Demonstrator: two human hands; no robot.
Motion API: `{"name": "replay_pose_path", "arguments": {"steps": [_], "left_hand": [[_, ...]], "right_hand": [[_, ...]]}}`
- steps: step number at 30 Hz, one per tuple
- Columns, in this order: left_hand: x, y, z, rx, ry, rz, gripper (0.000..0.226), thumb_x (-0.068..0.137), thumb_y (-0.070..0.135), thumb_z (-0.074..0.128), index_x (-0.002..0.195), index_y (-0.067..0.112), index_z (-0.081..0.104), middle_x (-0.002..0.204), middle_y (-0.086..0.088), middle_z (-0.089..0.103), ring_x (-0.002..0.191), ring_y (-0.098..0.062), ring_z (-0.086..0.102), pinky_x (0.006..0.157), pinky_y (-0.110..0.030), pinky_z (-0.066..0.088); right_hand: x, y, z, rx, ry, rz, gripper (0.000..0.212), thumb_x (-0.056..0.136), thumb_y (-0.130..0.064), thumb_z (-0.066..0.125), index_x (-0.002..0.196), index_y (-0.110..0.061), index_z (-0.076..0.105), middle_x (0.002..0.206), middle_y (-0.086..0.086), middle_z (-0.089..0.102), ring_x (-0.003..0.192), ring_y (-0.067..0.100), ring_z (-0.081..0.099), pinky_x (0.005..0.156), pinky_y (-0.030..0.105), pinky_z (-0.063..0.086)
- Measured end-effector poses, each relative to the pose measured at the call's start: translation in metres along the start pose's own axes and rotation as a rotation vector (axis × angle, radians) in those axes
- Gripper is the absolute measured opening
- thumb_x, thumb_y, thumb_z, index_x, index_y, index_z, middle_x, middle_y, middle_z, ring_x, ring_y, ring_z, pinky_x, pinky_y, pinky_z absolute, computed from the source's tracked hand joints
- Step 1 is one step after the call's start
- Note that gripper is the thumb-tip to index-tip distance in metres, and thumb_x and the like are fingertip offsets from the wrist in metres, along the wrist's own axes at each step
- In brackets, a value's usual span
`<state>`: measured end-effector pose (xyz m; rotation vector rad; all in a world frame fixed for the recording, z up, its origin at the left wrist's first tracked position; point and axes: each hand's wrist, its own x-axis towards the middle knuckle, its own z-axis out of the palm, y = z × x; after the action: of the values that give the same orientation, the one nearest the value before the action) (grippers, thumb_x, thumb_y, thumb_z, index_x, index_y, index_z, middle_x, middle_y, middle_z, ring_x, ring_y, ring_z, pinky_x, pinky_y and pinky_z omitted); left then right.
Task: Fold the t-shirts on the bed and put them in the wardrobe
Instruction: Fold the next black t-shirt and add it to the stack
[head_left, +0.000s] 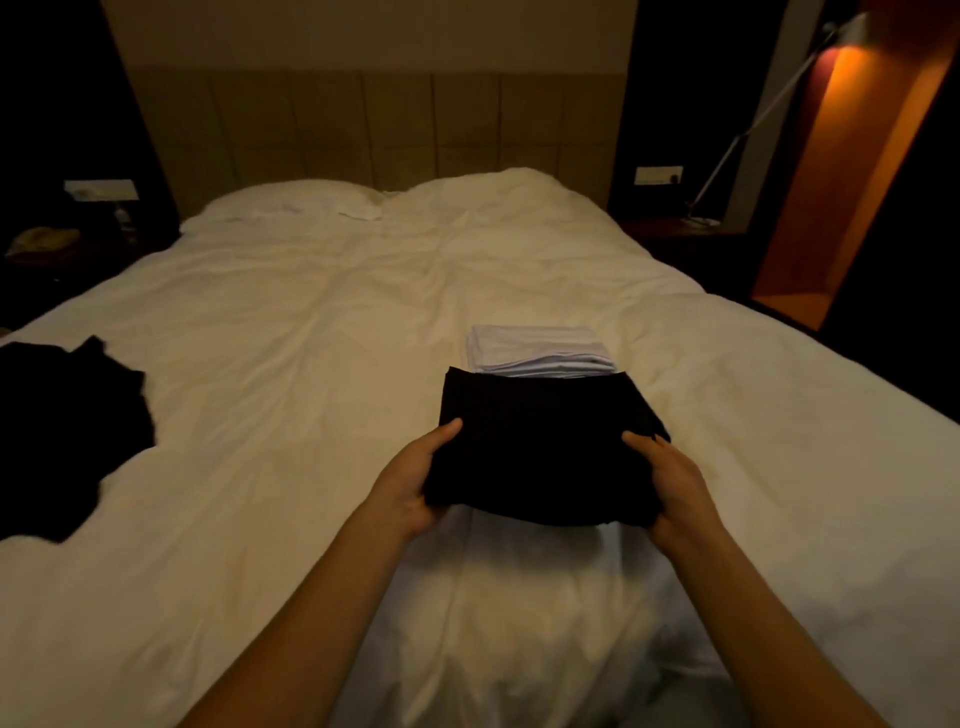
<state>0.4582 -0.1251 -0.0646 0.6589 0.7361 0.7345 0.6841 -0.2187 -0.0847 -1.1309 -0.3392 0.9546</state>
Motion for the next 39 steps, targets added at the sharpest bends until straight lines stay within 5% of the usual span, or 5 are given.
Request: {"name": "replay_pose_path", "arguments": {"steps": [9,14,23,28,39], "left_hand": [[0.095,0.016,0.046,0.094,-0.013,0.169,0.024,0.097,0.017,0.056,0.118,0.009,0.064,0.112,-0.013,0.072,0.098,-0.027,0.071,0.079,-0.037,0.058],[0.128,-0.01,0.031,0.555,0.23,0.301,0.03,0.095,0.025,0.063,0.12,0.008,0.064,0.111,-0.006,0.071,0.1,-0.022,0.069,0.095,-0.042,0.054],[0.126,-0.021,0.02,0.944,0.361,0.621,0.056,0.094,0.032,0.063,0.144,0.016,0.043,0.135,-0.006,0.056,0.12,-0.022,0.057,0.095,-0.03,0.048],[0.121,-0.015,0.032,1.644,0.406,0.982,0.06,0.099,0.052,0.031,0.152,0.021,0.034,0.158,-0.008,0.03,0.143,-0.029,0.026,0.109,-0.042,0.033],[0.106,-0.009,0.027,1.75,0.22,0.484,0.056,0.102,0.054,0.026,0.155,0.033,0.024,0.165,0.006,0.009,0.151,-0.018,0.004,0.117,-0.044,0.024]], "right_hand": [[0.109,-0.061,0.007,-0.139,-0.009,-0.052,0.029,0.089,-0.035,0.068,0.108,-0.013,0.07,0.103,0.01,0.075,0.09,0.024,0.072,0.071,0.032,0.055],[0.141,-0.046,-0.01,-0.866,0.034,-0.103,0.068,0.089,-0.03,0.07,0.147,-0.008,0.04,0.145,0.014,0.047,0.125,0.032,0.052,0.09,0.031,0.042],[0.147,-0.038,-0.012,-1.116,0.0,-0.331,0.062,0.089,-0.018,0.069,0.145,-0.008,0.043,0.138,0.015,0.055,0.123,0.033,0.053,0.098,0.035,0.042],[0.133,-0.033,-0.004,-1.558,0.047,-0.646,0.047,0.096,-0.04,0.052,0.137,-0.016,0.055,0.136,0.01,0.057,0.121,0.034,0.052,0.096,0.041,0.044],[0.092,-0.012,0.015,-1.711,-0.003,-0.634,0.071,0.095,-0.058,0.013,0.123,-0.02,0.065,0.125,0.003,0.064,0.124,0.026,0.053,0.101,0.04,0.04]]}}
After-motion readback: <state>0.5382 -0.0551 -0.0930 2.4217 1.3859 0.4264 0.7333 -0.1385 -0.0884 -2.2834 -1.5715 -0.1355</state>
